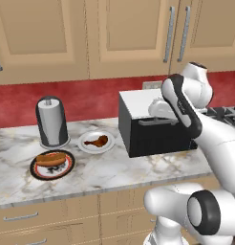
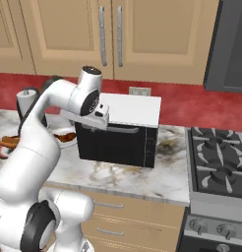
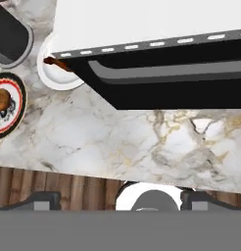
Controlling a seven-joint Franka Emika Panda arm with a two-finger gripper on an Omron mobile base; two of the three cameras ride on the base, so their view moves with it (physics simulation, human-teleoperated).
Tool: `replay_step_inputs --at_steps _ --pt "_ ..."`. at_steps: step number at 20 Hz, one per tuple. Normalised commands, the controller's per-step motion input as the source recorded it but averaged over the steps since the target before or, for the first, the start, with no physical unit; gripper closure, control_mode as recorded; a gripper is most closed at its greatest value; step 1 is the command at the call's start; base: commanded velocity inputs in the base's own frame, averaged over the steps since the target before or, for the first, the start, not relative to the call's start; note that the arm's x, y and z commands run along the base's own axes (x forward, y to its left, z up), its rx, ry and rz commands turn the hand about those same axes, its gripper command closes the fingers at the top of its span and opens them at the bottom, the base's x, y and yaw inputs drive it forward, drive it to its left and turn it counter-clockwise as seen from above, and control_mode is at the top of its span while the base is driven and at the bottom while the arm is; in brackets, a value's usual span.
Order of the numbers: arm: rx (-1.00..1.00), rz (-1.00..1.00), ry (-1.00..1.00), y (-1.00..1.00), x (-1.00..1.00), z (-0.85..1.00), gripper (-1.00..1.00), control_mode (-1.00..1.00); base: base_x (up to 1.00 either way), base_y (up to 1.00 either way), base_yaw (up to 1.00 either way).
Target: Open the toaster oven door. Place the hotdog bun on the bottom rack in the toaster oven and place the chicken drumstick on the top rack.
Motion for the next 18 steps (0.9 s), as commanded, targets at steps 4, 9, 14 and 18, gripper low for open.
replay_step_inputs --at_steps 4,9,14,18 --pt "0.56 0.00 -0.04 -0.13 -0.01 -0.45 -1.00 -1.00 0.00 0.00 0.00" --pt "0.77 -0.07 -0.02 -0.03 0.00 -0.45 -1.00 -1.00 0.00 0.00 0.00" --pt "0.80 -0.04 0.00 -0.16 0.00 -0.29 -1.00 -1.00 0.00 0.00 0.00" --pt "0.64 -0.02 0.01 -0.12 0.02 -0.43 -1.00 -1.00 0.00 0.00 0.00"
